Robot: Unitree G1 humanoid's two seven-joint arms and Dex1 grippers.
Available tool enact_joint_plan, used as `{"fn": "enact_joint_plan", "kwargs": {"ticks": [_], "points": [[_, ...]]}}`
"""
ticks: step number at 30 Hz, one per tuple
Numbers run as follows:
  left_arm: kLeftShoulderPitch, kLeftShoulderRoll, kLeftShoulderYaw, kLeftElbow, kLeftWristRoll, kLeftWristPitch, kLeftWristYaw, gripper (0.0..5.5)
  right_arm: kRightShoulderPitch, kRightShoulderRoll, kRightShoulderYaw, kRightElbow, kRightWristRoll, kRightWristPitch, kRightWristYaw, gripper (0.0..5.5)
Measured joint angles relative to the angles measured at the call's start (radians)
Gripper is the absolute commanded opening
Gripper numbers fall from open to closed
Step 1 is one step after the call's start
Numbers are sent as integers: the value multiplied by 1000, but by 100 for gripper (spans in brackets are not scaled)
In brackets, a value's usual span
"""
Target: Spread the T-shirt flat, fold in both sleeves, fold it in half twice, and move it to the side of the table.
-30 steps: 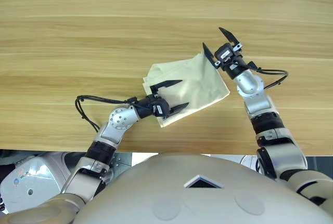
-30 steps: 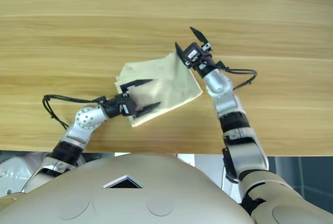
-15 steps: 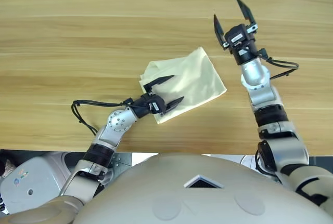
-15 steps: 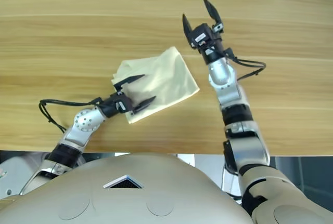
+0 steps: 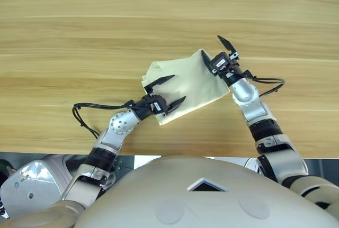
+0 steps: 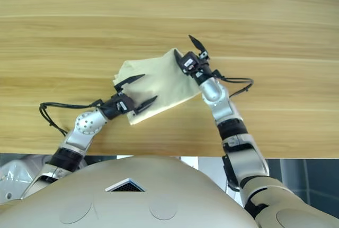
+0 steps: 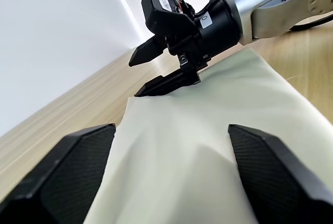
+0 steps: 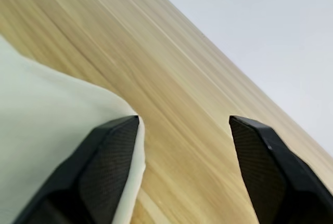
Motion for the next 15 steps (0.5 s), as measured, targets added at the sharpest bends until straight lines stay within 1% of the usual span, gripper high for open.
{"fn": "enact_joint_plan", "kwargs": {"ticks": [4, 9, 11, 13, 15], "points": [[3, 2, 17, -3, -2, 34, 6, 402, -40, 0, -19, 86, 1, -14, -41, 322], [2, -7, 41, -3, -12, 63, 39, 402, -29, 0, -35, 76, 23, -25, -52, 322], [0, -16, 61, -3, -36, 62, 47, 402, 30, 7, -41, -16, 83, -44, -8, 322], [-8, -29, 79, -9, -67, 54, 61, 402, 87, 33, -46, -163, 177, -55, 35, 322], [-16, -57, 117, -43, -130, -9, 91, 402, 132, 66, -46, -402, 282, -36, 71, 322]]}}
